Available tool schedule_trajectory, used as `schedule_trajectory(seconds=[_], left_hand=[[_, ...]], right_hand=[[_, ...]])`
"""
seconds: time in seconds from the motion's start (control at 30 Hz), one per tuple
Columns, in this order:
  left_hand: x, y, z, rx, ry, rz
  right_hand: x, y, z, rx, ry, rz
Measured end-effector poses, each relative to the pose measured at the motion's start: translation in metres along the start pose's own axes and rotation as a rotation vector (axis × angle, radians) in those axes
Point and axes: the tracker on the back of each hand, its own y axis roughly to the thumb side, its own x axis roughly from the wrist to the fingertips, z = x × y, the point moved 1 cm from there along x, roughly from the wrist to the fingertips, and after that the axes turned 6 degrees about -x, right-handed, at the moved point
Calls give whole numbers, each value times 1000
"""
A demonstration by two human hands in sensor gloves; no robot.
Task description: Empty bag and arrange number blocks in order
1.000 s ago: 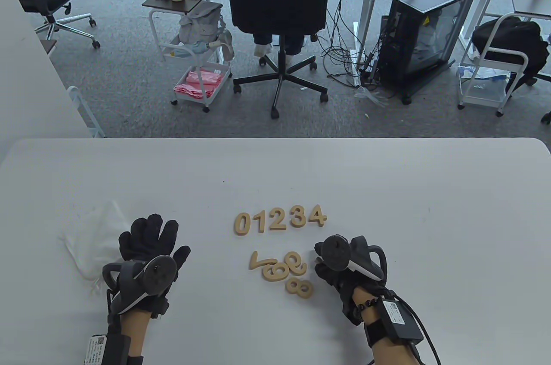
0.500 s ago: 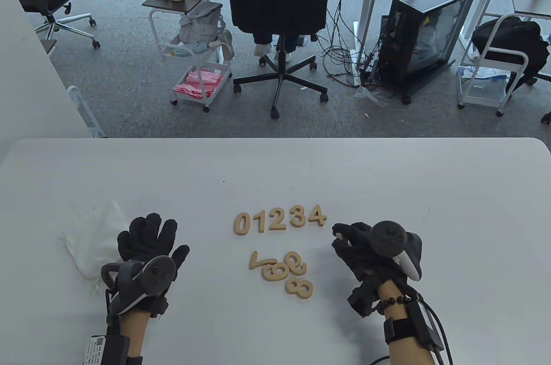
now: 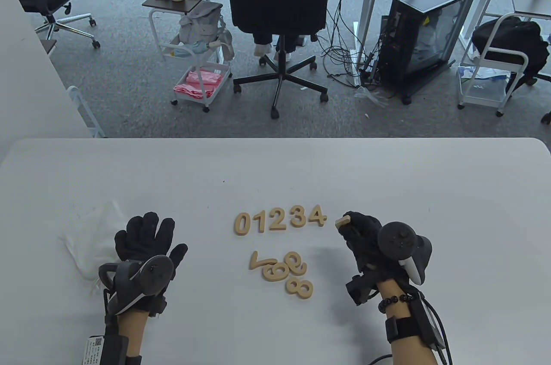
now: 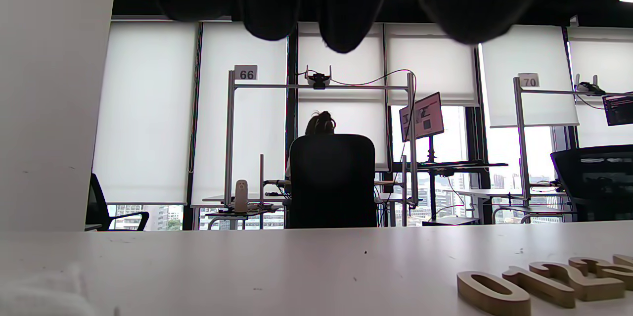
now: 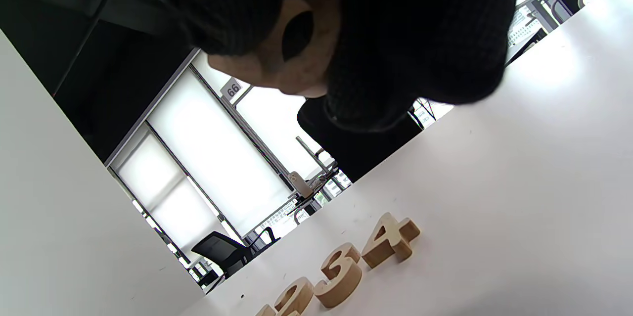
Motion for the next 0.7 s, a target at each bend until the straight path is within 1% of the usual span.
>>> schedule_trajectory(seconds=[0.13, 0.2, 0.27, 0.3, 0.53, 0.7], left_hand=[[0, -1, 0, -1, 3, 0], [0, 0, 0, 0, 3, 1], [0, -1, -1, 1, 4, 0], [0, -1, -1, 1, 4, 0], [-1, -3, -2, -6, 11, -10], [-1, -3, -2, -4, 11, -11]], right_hand=[[8, -1, -1, 33, 13, -27], [16, -4, -2, -7, 5, -70], [25, -7, 0, -47, -52, -122], [30, -8, 0, -53, -55, -152], [68, -18, -8, -152, -8, -319], [88, -21, -24, -242, 40, -407]])
